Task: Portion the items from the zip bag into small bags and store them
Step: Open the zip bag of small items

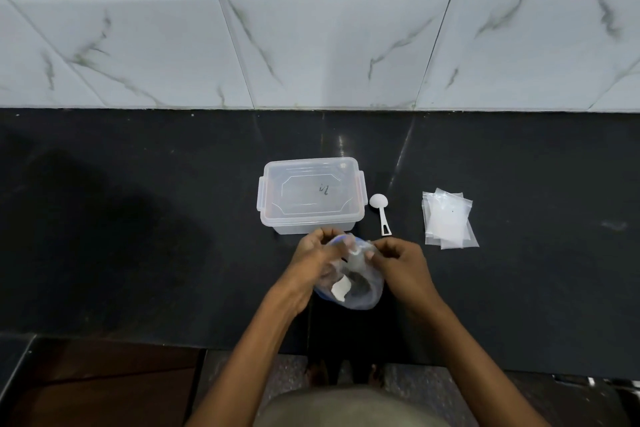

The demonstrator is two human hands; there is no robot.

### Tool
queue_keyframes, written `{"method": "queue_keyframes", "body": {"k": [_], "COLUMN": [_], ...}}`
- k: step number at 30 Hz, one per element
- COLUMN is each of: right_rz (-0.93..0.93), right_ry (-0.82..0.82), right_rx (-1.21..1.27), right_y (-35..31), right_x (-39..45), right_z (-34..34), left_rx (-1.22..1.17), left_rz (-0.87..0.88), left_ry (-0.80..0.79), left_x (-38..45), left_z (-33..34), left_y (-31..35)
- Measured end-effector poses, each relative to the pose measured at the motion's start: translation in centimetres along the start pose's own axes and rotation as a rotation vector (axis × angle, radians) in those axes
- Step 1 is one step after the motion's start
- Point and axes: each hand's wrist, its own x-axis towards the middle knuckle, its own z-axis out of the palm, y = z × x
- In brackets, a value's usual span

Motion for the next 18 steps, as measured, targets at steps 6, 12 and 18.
{"method": "queue_keyframes", "body": {"k": [6, 12, 18], "right_rz": [0.539, 0.771, 0.523], "right_ry": [-0.115, -0.2, -0.202], "right_rx": [0.676, 0.991, 0.545], "right_y": [-1.1, -0.9, -1.2], "right_x": [0.3, -0.2, -0.2], "right_z": [-0.6, -0.1, -0.2], "left_rx": [0.666, 0.885, 0.206], "left_rz": [0.152, 0.167, -0.183], "left_ry": [0.325, 0.522, 0.372], "left_x": [0.5, 0.4, 1.2], "left_z": [-0.4, -0.8, -1.6], "left_y": [-0.8, -0.9, -0.5]}}
